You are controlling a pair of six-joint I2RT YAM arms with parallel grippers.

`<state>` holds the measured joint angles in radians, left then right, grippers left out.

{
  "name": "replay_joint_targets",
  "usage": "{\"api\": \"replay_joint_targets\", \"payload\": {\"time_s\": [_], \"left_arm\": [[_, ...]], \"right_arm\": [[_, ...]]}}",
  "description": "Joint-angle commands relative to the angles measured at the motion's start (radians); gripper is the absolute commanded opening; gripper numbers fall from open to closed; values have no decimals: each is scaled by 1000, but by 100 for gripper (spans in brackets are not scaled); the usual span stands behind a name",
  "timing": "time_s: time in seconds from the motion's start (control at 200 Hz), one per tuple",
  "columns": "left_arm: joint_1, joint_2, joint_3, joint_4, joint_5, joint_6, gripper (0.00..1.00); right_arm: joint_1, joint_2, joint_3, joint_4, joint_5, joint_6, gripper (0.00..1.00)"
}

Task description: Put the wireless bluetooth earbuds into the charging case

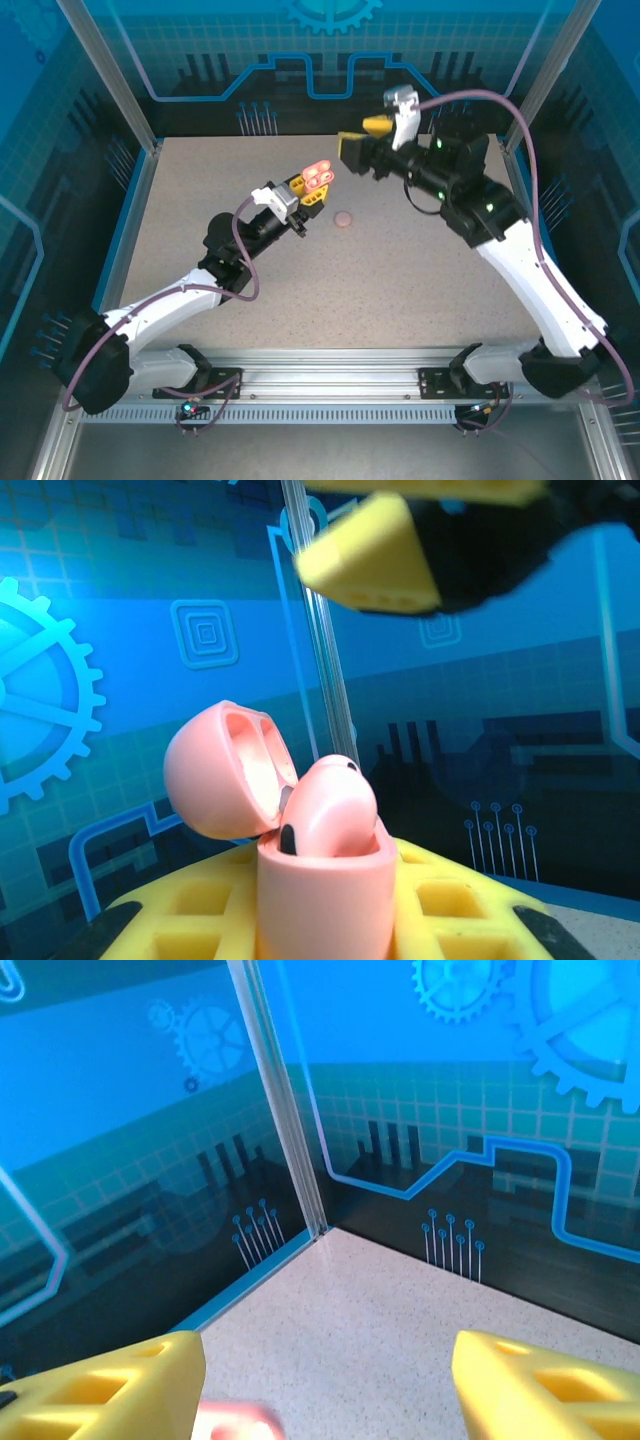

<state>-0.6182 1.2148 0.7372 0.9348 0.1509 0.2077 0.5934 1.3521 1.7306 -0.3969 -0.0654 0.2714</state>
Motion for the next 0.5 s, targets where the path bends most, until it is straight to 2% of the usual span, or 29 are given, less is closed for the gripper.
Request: {"api": "replay_joint_targets", "payload": {"time_s": [0.0,0.1,0.25,0.38,0.495], "left_arm": [[-6,-15,-18,24,23,-21,0],[-6,-21,-33,11,38,-21,0],[-5,-24,-45,4,48,-27,0],[-5,-19,-47,5,45,-33,0],[-5,-11,-43,6,36,-36,0]], "right_arm": [[-28,156,193,-277,-39,31,67],[-32,297,373,-419,-49,32,66],[-32,438,526,-528,-82,44,63],[-25,495,554,-574,-100,48,60],[-5,465,491,-579,-90,32,57]]}}
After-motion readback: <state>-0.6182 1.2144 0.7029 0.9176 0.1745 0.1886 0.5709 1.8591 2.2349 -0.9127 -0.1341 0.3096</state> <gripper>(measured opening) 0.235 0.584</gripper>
